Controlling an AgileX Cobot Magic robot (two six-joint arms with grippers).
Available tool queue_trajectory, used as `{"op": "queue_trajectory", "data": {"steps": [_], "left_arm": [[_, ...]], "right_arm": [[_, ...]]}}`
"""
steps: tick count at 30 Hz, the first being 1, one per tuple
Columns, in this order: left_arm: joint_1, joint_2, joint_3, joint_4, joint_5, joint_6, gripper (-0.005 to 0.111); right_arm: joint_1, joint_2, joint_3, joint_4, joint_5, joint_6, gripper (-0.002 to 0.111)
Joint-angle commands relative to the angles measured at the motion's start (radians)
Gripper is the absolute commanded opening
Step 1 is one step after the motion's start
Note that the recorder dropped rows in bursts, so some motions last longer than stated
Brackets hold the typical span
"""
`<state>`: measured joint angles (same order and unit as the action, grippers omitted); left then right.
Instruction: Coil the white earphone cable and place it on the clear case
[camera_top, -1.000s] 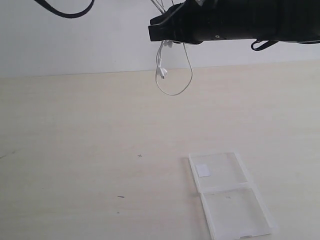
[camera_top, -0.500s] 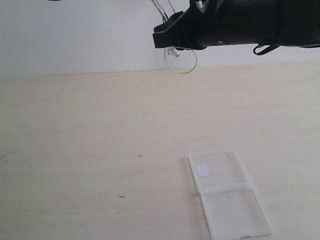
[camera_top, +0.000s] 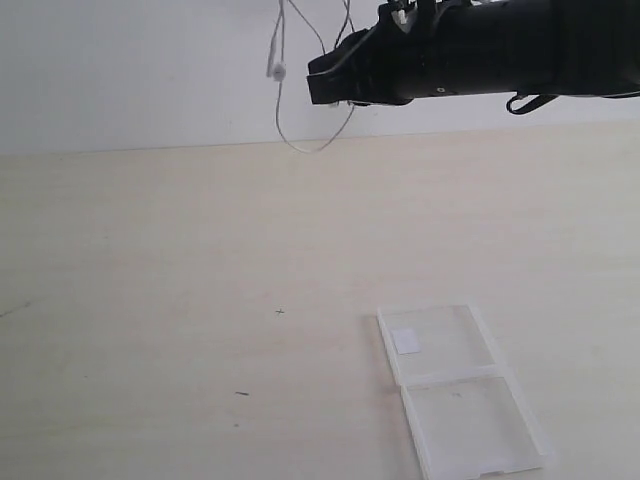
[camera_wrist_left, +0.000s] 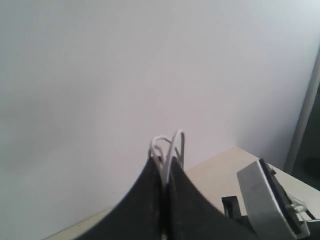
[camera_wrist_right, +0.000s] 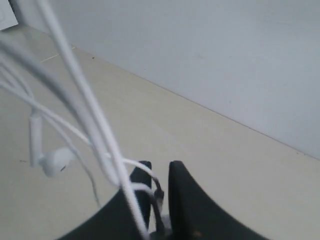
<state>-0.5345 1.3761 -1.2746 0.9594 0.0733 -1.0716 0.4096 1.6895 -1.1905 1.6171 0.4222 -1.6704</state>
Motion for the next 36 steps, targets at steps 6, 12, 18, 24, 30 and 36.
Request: {"op": "queue_trajectory", "data": {"steps": [6,12,18,24,30,36], "left_arm": [[-0.004,0.032,-0.008,0.006,0.059,0.048,0.0],[-0.002,0.064,-0.008,0.034,0.061,0.05,0.0],[0.0,0.064,-0.008,0.06,0.074,0.05,0.0],[0.0,0.064,-0.008,0.054,0.014,0.041,0.0],[0.0,0.064,-0.008,0.052,0.042,0.041,0.0],[0.006,0.064,-0.008,0.059,0.074,0.048,0.0]], "right_arm": [[-0.003,0.0,0.005,-0.006,0.042,-0.002,0.056],[-0.003,0.0,0.005,-0.006,0.1,-0.002,0.056],[-0.003,0.0,0.005,-0.006,0.105,-0.002,0.068],[-0.003,0.0,0.005,-0.006,0.118,0.009,0.07],[-0.003,0.0,0.005,-0.006,0.158,0.018,0.07],[-0.003,0.0,0.005,-0.029,0.18,0.045,0.07]]}}
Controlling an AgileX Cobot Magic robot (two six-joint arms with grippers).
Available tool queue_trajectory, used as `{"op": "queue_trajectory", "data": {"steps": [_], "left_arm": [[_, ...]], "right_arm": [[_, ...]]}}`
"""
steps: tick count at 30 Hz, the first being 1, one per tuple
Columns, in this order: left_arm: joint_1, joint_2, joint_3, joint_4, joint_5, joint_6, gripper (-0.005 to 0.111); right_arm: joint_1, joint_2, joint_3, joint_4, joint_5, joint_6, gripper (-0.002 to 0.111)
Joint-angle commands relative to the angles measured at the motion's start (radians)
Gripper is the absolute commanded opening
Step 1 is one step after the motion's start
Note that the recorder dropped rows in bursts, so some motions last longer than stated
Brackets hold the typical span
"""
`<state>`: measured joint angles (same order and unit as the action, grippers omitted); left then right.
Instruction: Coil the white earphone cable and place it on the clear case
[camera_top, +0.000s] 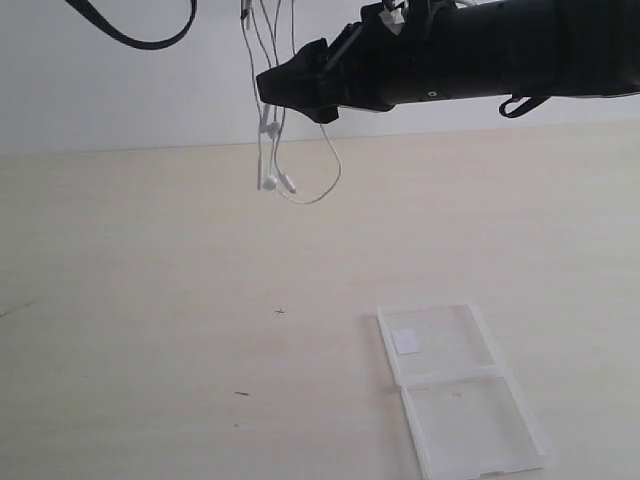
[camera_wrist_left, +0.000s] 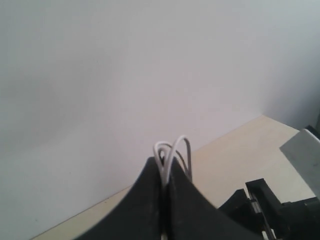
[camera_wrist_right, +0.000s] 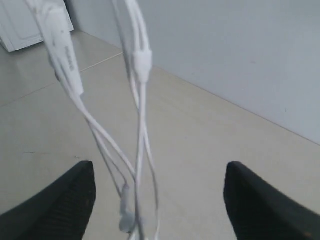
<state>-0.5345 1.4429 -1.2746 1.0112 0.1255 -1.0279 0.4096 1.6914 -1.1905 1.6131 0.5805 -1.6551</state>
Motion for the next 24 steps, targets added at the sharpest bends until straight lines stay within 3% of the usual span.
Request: {"op": "queue_trajectory", "data": {"steps": [1,24], "left_arm": [[0.008,-0.003,-0.008,0.007,0.024,0.004,0.0],[0.013,-0.003,-0.008,-0.05,-0.116,-0.004,0.0]], "right_arm": [[-0.003,-0.002,0.005,-0.03,0.022,0.037,0.07],[-0.003,-0.002,0.005,0.016,0.031,0.039,0.075]]}}
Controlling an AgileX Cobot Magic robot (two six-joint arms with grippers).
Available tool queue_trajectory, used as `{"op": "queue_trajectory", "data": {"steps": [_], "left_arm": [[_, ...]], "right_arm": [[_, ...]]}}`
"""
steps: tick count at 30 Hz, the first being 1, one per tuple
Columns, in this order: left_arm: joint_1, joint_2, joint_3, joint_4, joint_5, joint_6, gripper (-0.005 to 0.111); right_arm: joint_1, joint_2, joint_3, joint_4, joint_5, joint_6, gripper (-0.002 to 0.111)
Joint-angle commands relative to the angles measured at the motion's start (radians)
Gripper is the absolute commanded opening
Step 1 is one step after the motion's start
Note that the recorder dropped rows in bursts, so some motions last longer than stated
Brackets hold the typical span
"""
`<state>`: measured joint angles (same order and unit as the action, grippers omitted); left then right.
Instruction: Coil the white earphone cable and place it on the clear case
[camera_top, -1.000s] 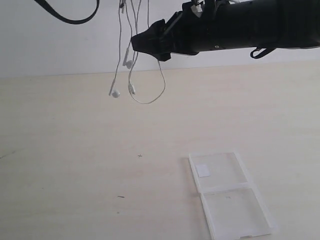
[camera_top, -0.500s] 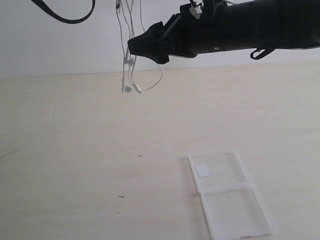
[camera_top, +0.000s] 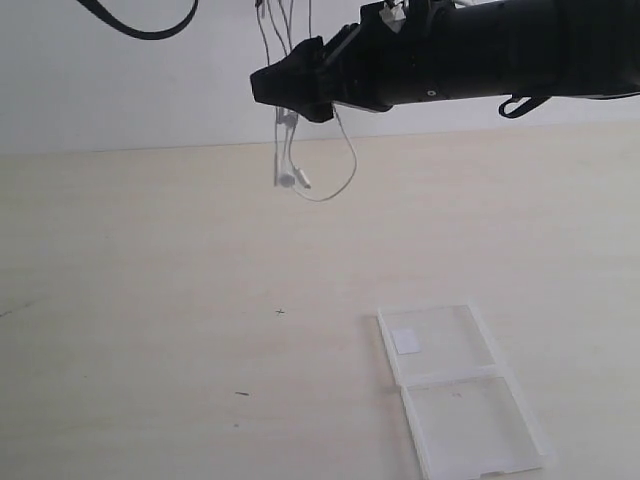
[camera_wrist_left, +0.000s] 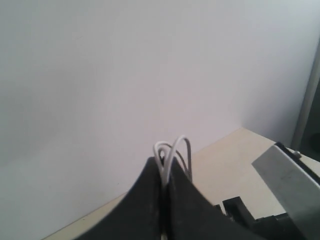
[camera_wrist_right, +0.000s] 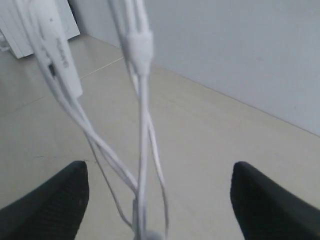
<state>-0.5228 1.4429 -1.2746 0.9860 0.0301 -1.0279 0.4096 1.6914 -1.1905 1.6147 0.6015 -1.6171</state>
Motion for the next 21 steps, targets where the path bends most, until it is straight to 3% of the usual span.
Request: {"op": "queue_trajectory", "data": {"steps": [1,11,16,21], "left_arm": [[0.001,-0.003,-0.008,-0.027,-0.023,-0.004,0.0],[-0.005,-0.003,-0.008,-0.029,-0.115,-0.045,0.0],[-0.018,-0.003,-0.008,-0.029,-0.142,-0.067,0.0],[-0.024,-0.003,-0.008,-0.029,-0.146,-0.073,0.0]], "right_arm": [[-0.003,-0.002,0.005,0.02,0.01,0.001,0.075],[-0.003,0.0,0.005,0.035,0.003,0.001,0.071],[-0.003,0.0,0.005,0.069,0.003,0.001,0.048],[-0.003,0.0,0.005,0.069,0.0,0.001,0.038]]}}
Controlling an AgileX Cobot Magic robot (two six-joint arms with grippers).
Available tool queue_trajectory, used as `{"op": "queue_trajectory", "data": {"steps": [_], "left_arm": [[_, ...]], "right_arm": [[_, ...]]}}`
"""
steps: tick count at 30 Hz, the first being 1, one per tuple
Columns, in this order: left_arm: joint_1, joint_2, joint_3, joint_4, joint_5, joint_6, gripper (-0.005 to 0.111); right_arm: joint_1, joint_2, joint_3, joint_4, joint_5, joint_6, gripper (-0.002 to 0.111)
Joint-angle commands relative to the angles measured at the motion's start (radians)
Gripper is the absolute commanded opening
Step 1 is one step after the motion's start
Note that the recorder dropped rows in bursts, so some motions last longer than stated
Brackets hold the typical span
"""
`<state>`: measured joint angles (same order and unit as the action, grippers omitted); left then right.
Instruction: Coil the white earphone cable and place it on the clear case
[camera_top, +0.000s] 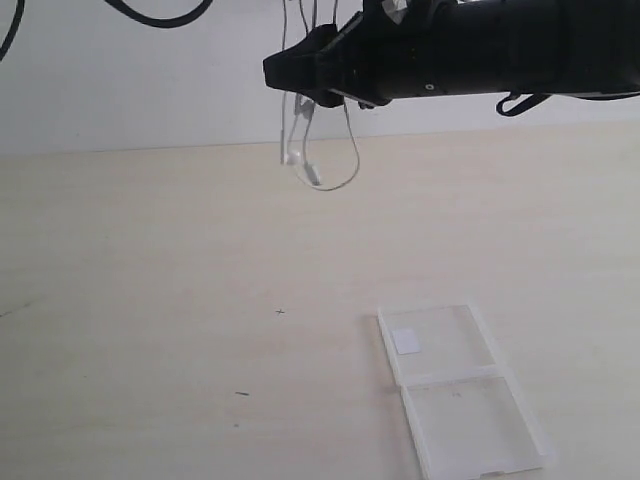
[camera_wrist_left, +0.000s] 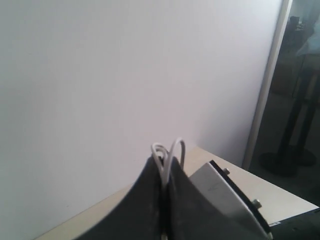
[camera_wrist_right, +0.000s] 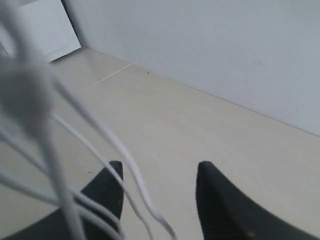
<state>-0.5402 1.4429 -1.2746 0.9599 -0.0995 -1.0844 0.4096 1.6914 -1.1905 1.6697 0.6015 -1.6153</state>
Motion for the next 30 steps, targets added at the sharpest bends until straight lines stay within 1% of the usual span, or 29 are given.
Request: {"op": "queue_trajectory", "data": {"steps": [1,4,5,11,16,20,23,27,30], "left_arm": [[-0.007,-0.003,-0.008,-0.003,-0.016,-0.017,0.0],[-0.007,-0.005,-0.008,-0.003,-0.014,-0.017,0.0],[-0.007,-0.005,-0.008,-0.003,-0.012,-0.017,0.0],[-0.007,-0.02,-0.008,0.001,0.031,-0.015,0.0],[-0.007,-0.028,-0.008,0.022,0.148,-0.01,0.0],[-0.007,-0.028,-0.008,0.028,0.285,-0.01,0.0],[-0.007,-0.028,-0.008,0.028,0.373,0.026,0.0],[-0.007,-0.028,-0.005,-0.013,0.462,0.069,0.0],[-0.007,-0.028,0.008,-0.117,0.487,0.164,0.0]], "right_arm": [[-0.003,0.0,0.005,0.014,-0.002,0.0,0.031],[-0.003,0.0,0.005,0.014,-0.007,0.0,0.003],[-0.003,0.0,0.005,0.014,-0.01,-0.004,0.0],[-0.003,0.0,0.005,-0.032,-0.111,0.014,0.0],[-0.003,-0.002,0.005,-0.032,-0.131,0.019,0.0],[-0.003,-0.002,0.005,-0.045,-0.148,0.019,0.0],[-0.003,-0.012,0.005,-0.072,-0.195,0.019,0.0],[-0.003,-0.053,0.005,-0.117,-0.268,0.019,0.0],[-0.003,-0.095,0.005,-0.164,-0.332,0.021,0.0]]}}
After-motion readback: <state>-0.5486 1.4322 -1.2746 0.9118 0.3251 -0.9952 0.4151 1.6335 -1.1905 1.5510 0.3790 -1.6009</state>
